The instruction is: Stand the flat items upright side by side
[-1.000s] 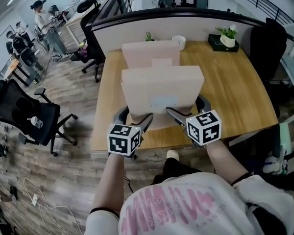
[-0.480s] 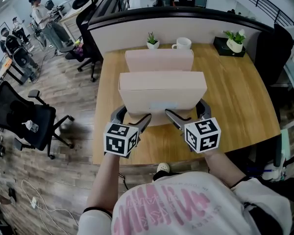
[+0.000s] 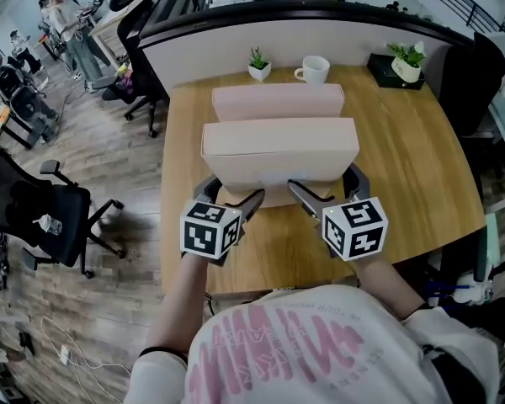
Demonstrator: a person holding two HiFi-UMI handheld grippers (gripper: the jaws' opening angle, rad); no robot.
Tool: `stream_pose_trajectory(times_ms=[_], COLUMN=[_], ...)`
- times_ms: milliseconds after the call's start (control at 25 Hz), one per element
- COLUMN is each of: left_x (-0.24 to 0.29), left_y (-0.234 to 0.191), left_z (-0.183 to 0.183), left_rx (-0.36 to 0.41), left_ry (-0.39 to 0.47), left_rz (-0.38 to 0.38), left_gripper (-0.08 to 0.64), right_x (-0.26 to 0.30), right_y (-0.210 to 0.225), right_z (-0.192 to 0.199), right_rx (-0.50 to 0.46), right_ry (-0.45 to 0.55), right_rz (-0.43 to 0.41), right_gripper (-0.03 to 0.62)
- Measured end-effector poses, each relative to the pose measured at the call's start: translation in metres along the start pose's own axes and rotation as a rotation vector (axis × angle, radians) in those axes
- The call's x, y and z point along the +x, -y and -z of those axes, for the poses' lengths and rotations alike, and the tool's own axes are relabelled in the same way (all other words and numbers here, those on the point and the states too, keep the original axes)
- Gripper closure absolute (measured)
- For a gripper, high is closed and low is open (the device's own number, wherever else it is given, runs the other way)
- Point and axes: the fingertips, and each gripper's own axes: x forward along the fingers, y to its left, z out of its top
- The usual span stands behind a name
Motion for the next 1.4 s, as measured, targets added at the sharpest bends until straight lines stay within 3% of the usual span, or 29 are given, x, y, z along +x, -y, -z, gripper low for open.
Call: stream_pose_trajectory(times_ms=[480, 920, 1400], left_x=[0.019, 0.023, 0.028], left_y=[-0.005, -0.011, -0.015], left_z=[0.0, -0.004, -0.008], left_rx=[0.033, 0.016, 0.011], left_ry=[-0.046, -0.059, -0.078], left_rz=[0.015, -0.006, 0.023], left_gripper=[0.16, 0.16, 0.16], right_x=[0.008, 0.016, 0.022], right_y=[0.011, 0.013, 0.017], right_z=[0.011, 0.005, 0.004], right_rx=[0.036, 0.018, 0.035], right_ry=[-0.015, -0.007, -0.01], right_rz=[0.036, 0.041, 0.059], right_gripper=[0.097, 0.097, 0.092])
